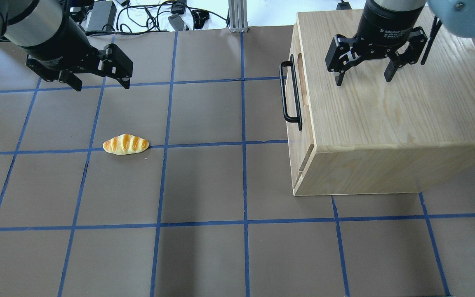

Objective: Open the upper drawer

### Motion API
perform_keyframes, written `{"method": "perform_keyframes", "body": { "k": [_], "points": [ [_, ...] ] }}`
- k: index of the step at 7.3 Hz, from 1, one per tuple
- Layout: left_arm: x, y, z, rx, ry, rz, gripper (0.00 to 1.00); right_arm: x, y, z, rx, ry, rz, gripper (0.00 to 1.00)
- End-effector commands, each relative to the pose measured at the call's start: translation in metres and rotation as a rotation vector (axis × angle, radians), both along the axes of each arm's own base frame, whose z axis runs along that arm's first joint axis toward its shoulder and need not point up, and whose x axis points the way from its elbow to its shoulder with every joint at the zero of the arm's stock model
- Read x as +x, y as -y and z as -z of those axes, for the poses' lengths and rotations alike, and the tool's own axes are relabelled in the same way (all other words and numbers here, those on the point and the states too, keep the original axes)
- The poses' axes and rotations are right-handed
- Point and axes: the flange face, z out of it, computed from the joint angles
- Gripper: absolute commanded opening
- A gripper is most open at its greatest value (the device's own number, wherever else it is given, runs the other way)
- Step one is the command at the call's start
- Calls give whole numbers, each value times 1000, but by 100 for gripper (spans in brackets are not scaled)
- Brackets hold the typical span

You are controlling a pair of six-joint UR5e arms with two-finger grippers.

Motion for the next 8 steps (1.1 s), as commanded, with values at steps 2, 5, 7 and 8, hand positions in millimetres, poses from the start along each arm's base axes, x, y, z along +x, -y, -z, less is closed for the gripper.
{"method": "perform_keyframes", "body": {
  "k": [2,5,7,8],
  "points": [
    [-1,1,1,2,-2,0,100,0,0,0,-1,0,0,100],
    [-4,15,14,13,-11,-5,100,0,0,0,-1,0,0,100],
    [-28,25,19,-34,-25,-14,100,0,0,0,-1,0,0,100],
    [-41,29,28,-12,-67,-73,100,-1,0,0,-1,0,2,100]
  ]
}}
